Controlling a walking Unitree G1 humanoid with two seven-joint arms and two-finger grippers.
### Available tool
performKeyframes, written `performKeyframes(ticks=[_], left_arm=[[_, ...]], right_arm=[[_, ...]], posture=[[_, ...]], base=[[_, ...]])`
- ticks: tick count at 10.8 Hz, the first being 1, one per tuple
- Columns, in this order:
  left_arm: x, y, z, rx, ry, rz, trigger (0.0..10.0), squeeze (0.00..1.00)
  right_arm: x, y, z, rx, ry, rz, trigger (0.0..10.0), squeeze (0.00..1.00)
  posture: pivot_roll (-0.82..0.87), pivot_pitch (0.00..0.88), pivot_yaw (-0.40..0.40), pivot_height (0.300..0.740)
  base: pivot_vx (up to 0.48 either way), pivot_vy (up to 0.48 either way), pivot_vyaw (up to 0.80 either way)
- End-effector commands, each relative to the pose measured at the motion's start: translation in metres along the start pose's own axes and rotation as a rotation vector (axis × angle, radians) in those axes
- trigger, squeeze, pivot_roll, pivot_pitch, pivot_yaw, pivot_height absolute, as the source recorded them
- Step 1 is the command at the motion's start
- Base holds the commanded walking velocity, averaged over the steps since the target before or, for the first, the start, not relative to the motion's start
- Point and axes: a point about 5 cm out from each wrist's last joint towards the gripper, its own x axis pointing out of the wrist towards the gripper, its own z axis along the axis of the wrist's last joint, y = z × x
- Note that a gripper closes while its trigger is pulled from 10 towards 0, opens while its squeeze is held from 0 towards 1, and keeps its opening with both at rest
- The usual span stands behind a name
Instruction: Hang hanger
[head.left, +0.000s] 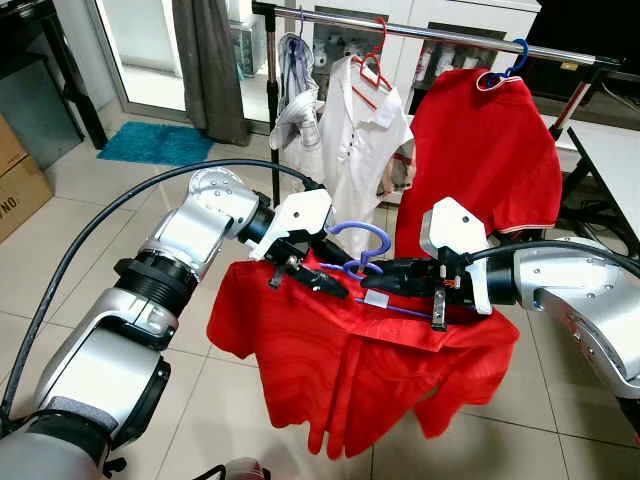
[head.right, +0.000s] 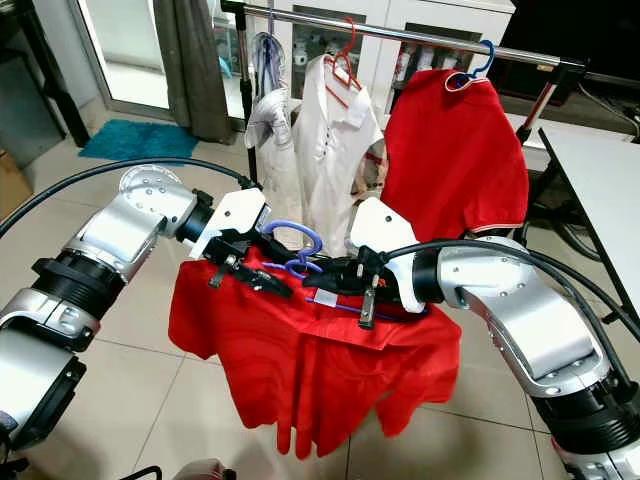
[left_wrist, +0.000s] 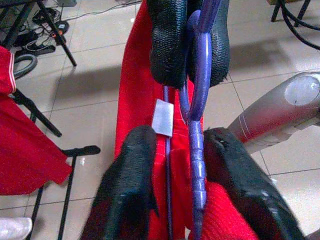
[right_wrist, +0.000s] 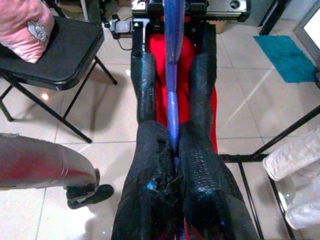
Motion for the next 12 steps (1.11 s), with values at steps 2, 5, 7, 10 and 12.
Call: performKeyframes(ticks=[2,5,7,10,12], left_arm=[[0.000,0.003,0.005,0.019,0.018,-0.012,0.0,0.00],[0.001,0.004,-0.001,0.033,0.079,0.024,0.0,0.00],[0.000,0.005,-0.006,0.040,0.111,0.047,0.0,0.00],[0.001,0.006,-0.005,0.047,0.081,0.060,0.0,0.00],[0.001,0.006,0.001,0.051,0.005,0.056,0.0,0.00]], right_arm=[[0.000,0.001,0.013,-0.058,-0.033,0.003,10.0,0.00],[0.001,0.001,0.015,-0.064,-0.038,-0.002,10.0,0.00],[0.001,0.000,0.016,-0.068,-0.040,-0.006,10.0,0.00],[0.002,-0.001,0.019,-0.074,-0.047,-0.009,10.0,0.00],[0.002,-0.001,0.019,-0.081,-0.044,-0.017,10.0,0.00]], posture=[[0.07,0.000,-0.013,0.740],[0.06,0.000,-0.013,0.740],[0.06,0.000,-0.015,0.740],[0.06,0.000,-0.014,0.740],[0.06,0.000,-0.012,0.740]], base=[[0.000,0.000,0.00],[0.000,0.000,0.00],[0.000,0.000,0.00],[0.000,0.000,0.00],[0.000,0.000,0.00]])
